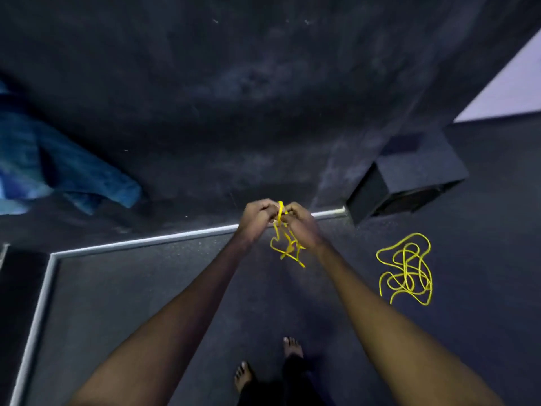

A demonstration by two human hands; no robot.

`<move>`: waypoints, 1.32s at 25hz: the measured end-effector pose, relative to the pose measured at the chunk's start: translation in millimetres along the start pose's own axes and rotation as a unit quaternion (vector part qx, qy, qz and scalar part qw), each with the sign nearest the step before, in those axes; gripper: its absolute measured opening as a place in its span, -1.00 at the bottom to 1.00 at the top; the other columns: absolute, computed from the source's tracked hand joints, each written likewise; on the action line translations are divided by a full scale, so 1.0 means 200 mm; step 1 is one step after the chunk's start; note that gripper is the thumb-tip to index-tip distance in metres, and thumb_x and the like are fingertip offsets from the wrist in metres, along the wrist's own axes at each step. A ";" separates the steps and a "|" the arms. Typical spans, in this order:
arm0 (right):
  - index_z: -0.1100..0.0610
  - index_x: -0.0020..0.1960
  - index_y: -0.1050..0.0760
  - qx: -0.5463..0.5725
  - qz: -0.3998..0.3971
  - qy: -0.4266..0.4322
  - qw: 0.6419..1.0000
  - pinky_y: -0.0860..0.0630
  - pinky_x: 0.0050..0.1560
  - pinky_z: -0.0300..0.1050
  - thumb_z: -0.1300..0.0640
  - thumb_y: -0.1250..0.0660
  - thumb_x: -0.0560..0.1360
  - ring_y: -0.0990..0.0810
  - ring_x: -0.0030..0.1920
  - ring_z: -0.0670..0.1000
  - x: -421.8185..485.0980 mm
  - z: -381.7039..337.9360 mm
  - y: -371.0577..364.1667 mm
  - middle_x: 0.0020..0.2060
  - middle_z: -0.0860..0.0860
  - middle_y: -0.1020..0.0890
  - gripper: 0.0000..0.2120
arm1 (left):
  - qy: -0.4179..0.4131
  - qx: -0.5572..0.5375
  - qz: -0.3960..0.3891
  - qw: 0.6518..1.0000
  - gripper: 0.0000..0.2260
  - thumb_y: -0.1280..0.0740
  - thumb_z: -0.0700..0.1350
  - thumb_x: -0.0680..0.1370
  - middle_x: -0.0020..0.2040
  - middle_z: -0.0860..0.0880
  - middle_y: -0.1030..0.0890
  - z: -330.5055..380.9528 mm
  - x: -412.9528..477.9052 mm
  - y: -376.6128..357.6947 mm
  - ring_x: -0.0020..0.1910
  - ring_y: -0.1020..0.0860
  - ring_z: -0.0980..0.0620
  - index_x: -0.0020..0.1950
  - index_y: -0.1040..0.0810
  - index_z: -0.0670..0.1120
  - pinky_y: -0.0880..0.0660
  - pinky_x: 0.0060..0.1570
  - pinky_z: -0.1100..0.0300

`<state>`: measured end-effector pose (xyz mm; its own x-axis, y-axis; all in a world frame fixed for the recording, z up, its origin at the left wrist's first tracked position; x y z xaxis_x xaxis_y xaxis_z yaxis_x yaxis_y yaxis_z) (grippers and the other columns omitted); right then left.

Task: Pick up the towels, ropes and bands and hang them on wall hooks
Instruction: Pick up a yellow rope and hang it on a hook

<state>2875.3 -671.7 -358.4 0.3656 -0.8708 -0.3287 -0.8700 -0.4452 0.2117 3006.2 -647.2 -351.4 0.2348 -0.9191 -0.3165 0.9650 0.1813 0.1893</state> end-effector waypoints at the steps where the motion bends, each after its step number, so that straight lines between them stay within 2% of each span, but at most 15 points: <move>1: 0.06 -0.23 -0.51 0.022 -0.016 0.000 1.000 -0.51 -0.10 -0.01 0.17 -0.29 0.43 -0.58 -0.24 -0.08 -0.01 -0.10 -0.05 -0.31 -0.03 -0.61 -0.92 | -0.005 -0.006 0.007 1.000 -0.87 -0.27 -0.38 0.52 -0.25 -0.04 -0.55 0.05 -0.04 0.07 -0.35 -0.53 0.26 -0.09 -0.62 -0.28 -0.47 -0.25 0.36; 3: 0.15 -0.20 -0.47 0.030 -0.060 -0.010 0.998 -0.50 -0.19 -0.16 0.37 -0.23 0.48 -0.58 -0.36 -0.15 -0.03 -0.27 -0.14 -0.36 -0.03 -0.59 -0.83 | -0.036 0.035 0.040 0.998 -0.86 -0.33 -0.33 0.47 -0.14 0.00 -0.55 0.14 -0.11 0.22 -0.27 -0.56 0.22 -0.03 -0.65 -0.21 -0.54 -0.14 0.28; 6: 0.15 -0.15 -0.41 -0.032 -0.150 0.022 0.988 -0.49 -0.41 -0.31 0.32 -0.17 0.61 -0.55 -0.49 -0.15 -0.09 -0.54 -0.37 -0.39 0.06 -0.51 -0.81 | -0.087 0.097 0.096 0.987 -0.81 -0.40 -0.23 0.43 -0.10 0.08 -0.49 0.28 -0.24 0.51 -0.27 -0.47 0.22 0.01 -0.57 -0.04 -0.45 -0.16 0.24; 8: 0.12 -0.17 -0.38 -0.091 -0.175 0.077 0.977 -0.42 -0.48 -0.33 0.27 -0.16 0.66 -0.45 -0.55 -0.20 -0.11 -0.74 -0.48 -0.40 0.04 -0.44 -0.77 | -0.128 0.073 0.073 0.986 -0.61 -0.40 -0.24 0.43 0.05 0.14 -0.48 0.41 -0.32 0.67 -0.07 -0.48 0.21 0.21 -0.45 -0.01 -0.45 0.01 0.24; 9: 0.11 -0.17 -0.39 -0.124 -0.181 0.106 0.970 -0.40 -0.47 -0.32 0.25 -0.17 0.66 -0.42 -0.55 -0.21 -0.11 -0.85 -0.52 -0.40 0.03 -0.44 -0.77 | -0.139 0.070 0.040 0.987 -0.57 -0.38 -0.30 0.47 0.13 0.13 -0.48 0.47 -0.36 0.73 0.05 -0.48 0.22 0.29 -0.43 -0.02 -0.42 0.12 0.26; 10: 0.12 -0.17 -0.43 -0.154 -0.189 0.136 0.960 -0.39 -0.45 -0.32 0.23 -0.20 0.65 -0.42 -0.53 -0.20 -0.12 -0.96 -0.55 -0.39 0.01 -0.46 -0.79 | -0.145 0.074 0.006 0.987 -0.63 -0.33 -0.34 0.51 0.12 0.09 -0.53 0.53 -0.38 0.79 0.08 -0.48 0.24 0.27 -0.46 -0.06 -0.38 0.16 0.29; 12: 0.20 -0.11 -0.54 -0.200 -0.196 0.193 0.940 -0.39 -0.40 -0.29 0.19 -0.27 0.62 -0.45 -0.48 -0.16 -0.14 -1.21 -0.58 -0.36 0.00 -0.52 -0.83 | -0.151 0.105 -0.007 0.983 -0.84 -0.29 -0.30 0.58 -0.08 0.01 -0.61 0.65 -0.44 0.95 -0.07 -0.53 0.26 0.07 -0.57 -0.10 -0.38 0.03 0.32; 15: 0.19 -0.05 -0.58 -0.187 -0.197 0.231 0.934 -0.48 -0.35 -0.20 0.19 -0.41 0.54 -0.53 -0.44 -0.11 -0.16 -1.55 -0.63 -0.34 0.01 -0.57 -0.93 | -0.175 0.111 0.079 0.975 -0.92 -0.37 -0.11 0.56 -0.28 -0.05 -0.64 0.86 -0.57 1.27 -0.23 -0.58 0.06 -0.11 -0.63 -0.02 -0.40 -0.15 0.15; 18: 0.22 -0.04 -0.57 -0.199 -0.214 0.261 0.920 -0.53 -0.30 -0.19 0.12 -0.48 0.48 -0.59 -0.36 -0.04 -0.23 -1.83 -0.73 -0.31 0.05 -0.62 -0.82 | -0.210 0.164 0.187 0.946 -0.87 -0.43 0.03 0.51 -0.33 -0.02 -0.67 1.09 -0.74 1.55 -0.33 -0.58 0.14 -0.13 -0.66 -0.01 -0.44 -0.23 0.22; 20: 0.24 -0.04 -0.61 -0.217 -0.217 0.294 0.905 -0.51 -0.22 -0.16 0.07 -0.49 0.48 -0.60 -0.30 -0.03 -0.25 -2.01 -0.78 -0.30 0.07 -0.66 -0.76 | -0.228 0.155 0.210 0.938 -0.87 -0.42 0.03 0.52 -0.34 -0.01 -0.66 1.23 -0.81 1.69 -0.35 -0.58 0.16 -0.12 -0.66 -0.02 -0.43 -0.28 0.28; 22: 0.23 -0.05 -0.62 -0.224 -0.228 0.331 0.888 -0.54 -0.19 -0.17 0.10 -0.48 0.48 -0.61 -0.30 -0.06 -0.36 -2.23 -0.90 -0.29 0.07 -0.66 -0.81 | -0.257 0.168 0.224 0.925 -0.91 -0.40 -0.02 0.54 -0.33 0.02 -0.65 1.37 -0.93 1.88 -0.33 -0.59 0.14 -0.10 -0.65 -0.01 -0.47 -0.22 0.24; 24: 0.22 -0.06 -0.58 -0.187 -0.198 0.340 0.900 -0.53 -0.28 -0.25 0.17 -0.49 0.47 -0.59 -0.37 -0.11 -0.35 -2.38 -0.88 -0.30 0.10 -0.64 -0.85 | -0.272 0.164 0.190 0.929 -0.93 -0.36 -0.14 0.58 -0.29 0.00 -0.64 1.47 -0.90 1.93 -0.31 -0.60 0.08 -0.08 -0.62 -0.04 -0.50 -0.14 0.13; 26: 0.20 -0.11 -0.52 -0.156 -0.163 0.370 0.901 -0.45 -0.38 -0.33 0.23 -0.49 0.46 -0.53 -0.44 -0.16 -0.40 -2.57 -0.89 -0.34 0.11 -0.60 -0.86 | -0.285 0.157 0.211 0.922 -0.92 -0.34 -0.24 0.57 -0.30 -0.01 -0.65 1.59 -0.94 2.03 -0.34 -0.59 0.07 -0.08 -0.59 -0.09 -0.52 -0.13 0.11; 30: 0.14 -0.18 -0.53 -0.129 -0.115 0.391 0.904 -0.39 -0.37 -0.26 0.27 -0.48 0.45 -0.49 -0.42 -0.10 -0.39 -2.89 -0.80 -0.30 0.13 -0.58 -0.86 | -0.332 0.149 0.302 0.881 -0.96 -0.48 -0.09 0.46 -0.27 -0.02 -0.70 1.94 -0.96 2.16 -0.33 -0.62 0.12 -0.13 -0.67 -0.03 -0.55 -0.17 0.22; 33: 0.14 -0.17 -0.54 -0.105 -0.064 0.412 0.903 -0.44 -0.41 -0.27 0.29 -0.45 0.47 -0.52 -0.47 -0.14 -0.29 -3.08 -0.60 -0.31 0.13 -0.59 -0.88 | -0.351 0.173 0.327 0.860 -0.90 -0.48 -0.10 0.47 -0.23 -0.04 -0.70 2.21 -0.87 2.11 -0.33 -0.61 0.16 -0.04 -0.71 -0.07 -0.55 -0.23 0.31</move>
<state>3161.9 -695.7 201.7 0.6563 -0.6300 0.4153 -0.7527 -0.5084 0.4183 3320.1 -565.6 194.6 0.4694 -0.6663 0.5794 0.5316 0.7372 0.4171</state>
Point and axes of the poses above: each hand's wrist, its own x-axis towards the middle knuckle, its own y-axis out of the back of the hand, z = x × y, the point moved 7 cm from there along x, towards the middle knuckle
